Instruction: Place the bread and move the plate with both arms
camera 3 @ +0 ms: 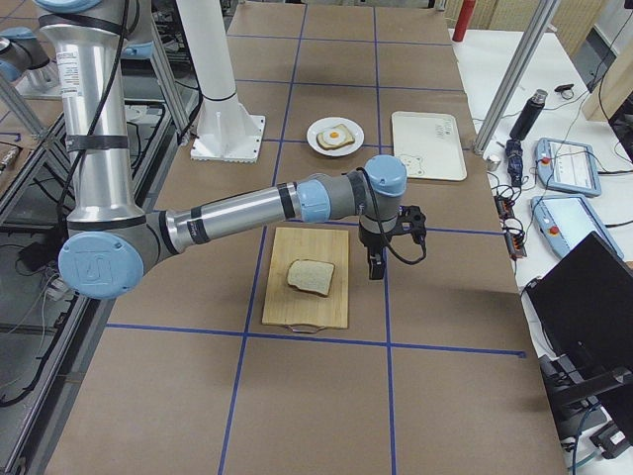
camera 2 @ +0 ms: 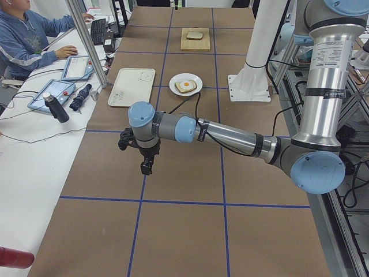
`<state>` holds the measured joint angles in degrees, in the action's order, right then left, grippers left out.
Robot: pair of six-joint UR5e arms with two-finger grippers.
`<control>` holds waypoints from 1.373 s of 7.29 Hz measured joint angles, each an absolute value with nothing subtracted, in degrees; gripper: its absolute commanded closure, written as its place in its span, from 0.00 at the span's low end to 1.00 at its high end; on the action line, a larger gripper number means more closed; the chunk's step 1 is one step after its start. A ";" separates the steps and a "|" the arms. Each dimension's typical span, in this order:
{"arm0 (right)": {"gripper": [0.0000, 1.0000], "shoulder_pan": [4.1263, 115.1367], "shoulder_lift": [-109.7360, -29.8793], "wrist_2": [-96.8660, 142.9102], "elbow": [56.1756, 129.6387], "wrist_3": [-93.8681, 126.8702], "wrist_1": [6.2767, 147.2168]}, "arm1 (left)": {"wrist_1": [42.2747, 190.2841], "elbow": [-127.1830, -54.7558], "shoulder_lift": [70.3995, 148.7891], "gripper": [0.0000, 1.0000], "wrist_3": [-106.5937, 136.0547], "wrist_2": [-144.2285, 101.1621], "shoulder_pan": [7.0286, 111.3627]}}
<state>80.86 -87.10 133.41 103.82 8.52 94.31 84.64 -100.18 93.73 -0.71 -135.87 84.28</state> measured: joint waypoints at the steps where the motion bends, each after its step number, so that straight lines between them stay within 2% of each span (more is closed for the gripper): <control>1: 0.00 80.86 -87.12 133.44 103.89 8.53 94.32 | 84.64 -100.27 93.64 0.01 -0.71 -135.90 84.28; 10: 0.00 79.29 -87.96 133.86 106.03 8.91 94.25 | 84.79 -102.49 90.42 0.01 -0.56 -136.33 84.68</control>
